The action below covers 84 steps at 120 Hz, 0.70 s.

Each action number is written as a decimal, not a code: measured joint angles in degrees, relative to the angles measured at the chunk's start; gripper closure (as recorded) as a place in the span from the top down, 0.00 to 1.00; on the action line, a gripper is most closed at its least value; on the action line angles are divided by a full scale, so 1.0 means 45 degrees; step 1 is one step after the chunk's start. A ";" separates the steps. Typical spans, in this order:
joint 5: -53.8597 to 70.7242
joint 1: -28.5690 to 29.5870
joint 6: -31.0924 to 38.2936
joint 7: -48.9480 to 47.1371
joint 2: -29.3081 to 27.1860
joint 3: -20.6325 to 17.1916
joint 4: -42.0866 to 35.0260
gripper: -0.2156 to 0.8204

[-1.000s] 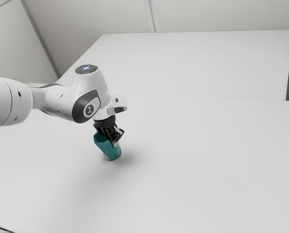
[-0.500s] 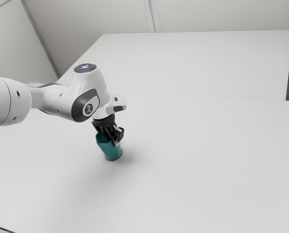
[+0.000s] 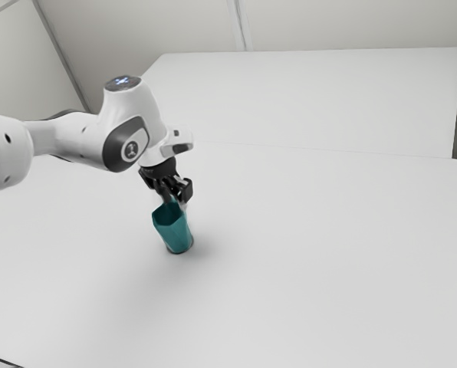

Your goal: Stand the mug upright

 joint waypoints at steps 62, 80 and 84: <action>-0.0389 0.1745 -0.4689 0.0045 0.2608 -0.0007 0.7218 0.72; -0.0722 0.2385 -0.5904 0.0054 0.3301 -0.0140 0.8422 0.76; -0.0752 0.2394 -0.6079 0.0056 0.3341 -0.0140 0.8525 0.76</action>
